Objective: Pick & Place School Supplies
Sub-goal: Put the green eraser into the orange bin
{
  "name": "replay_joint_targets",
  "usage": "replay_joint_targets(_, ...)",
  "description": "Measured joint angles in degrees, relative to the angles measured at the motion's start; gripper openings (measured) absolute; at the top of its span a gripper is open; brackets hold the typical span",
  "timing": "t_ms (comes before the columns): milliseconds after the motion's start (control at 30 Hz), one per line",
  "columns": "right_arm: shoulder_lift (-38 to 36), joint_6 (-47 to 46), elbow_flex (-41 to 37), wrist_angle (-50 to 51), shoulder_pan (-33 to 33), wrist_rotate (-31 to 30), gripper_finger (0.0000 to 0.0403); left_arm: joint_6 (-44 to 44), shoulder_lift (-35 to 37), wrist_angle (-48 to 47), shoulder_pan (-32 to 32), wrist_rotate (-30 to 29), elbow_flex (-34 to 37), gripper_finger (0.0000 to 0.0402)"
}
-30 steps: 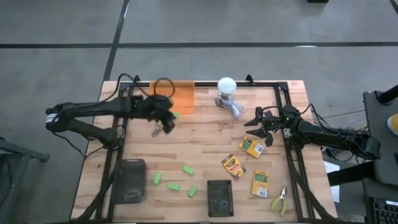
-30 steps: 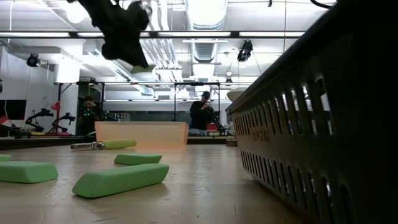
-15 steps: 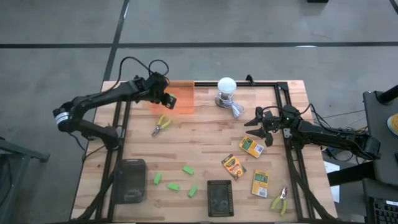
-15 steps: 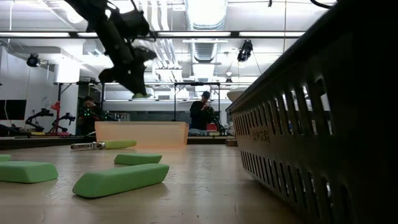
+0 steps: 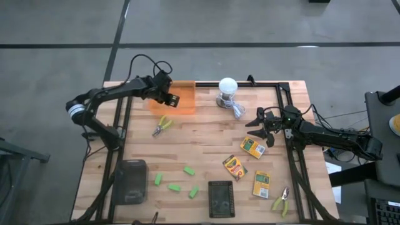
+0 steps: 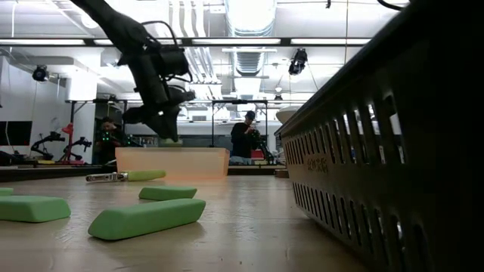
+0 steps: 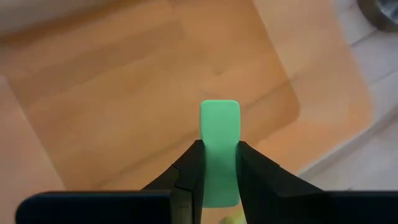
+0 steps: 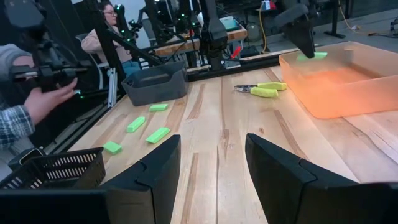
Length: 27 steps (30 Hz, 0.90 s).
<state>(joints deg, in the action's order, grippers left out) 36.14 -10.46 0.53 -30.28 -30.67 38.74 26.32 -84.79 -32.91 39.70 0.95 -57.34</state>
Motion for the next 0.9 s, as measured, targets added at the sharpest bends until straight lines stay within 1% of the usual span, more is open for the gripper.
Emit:
replay_joint_targets(100,0.0,0.0,0.0,0.0,0.0,0.0,0.0178,-2.3,-0.8,0.1,0.1,0.0,0.0,0.0076)
replay_joint_targets(267,0.0,0.0,0.0,0.0,0.0,0.0,0.0178,-2.4,-0.9,1.1,0.3,-1.6,0.0,0.0077)
replay_joint_targets(600,0.0,0.0,0.0,0.0,0.0,0.0,0.0178,-2.3,-0.9,1.7,0.9,-2.3,0.0,0.0119)
replay_joint_targets(900,0.0,0.0,0.0,0.0,0.0,0.0,0.0178,-2.3,-0.9,1.6,1.1,-2.3,0.4,0.0123)
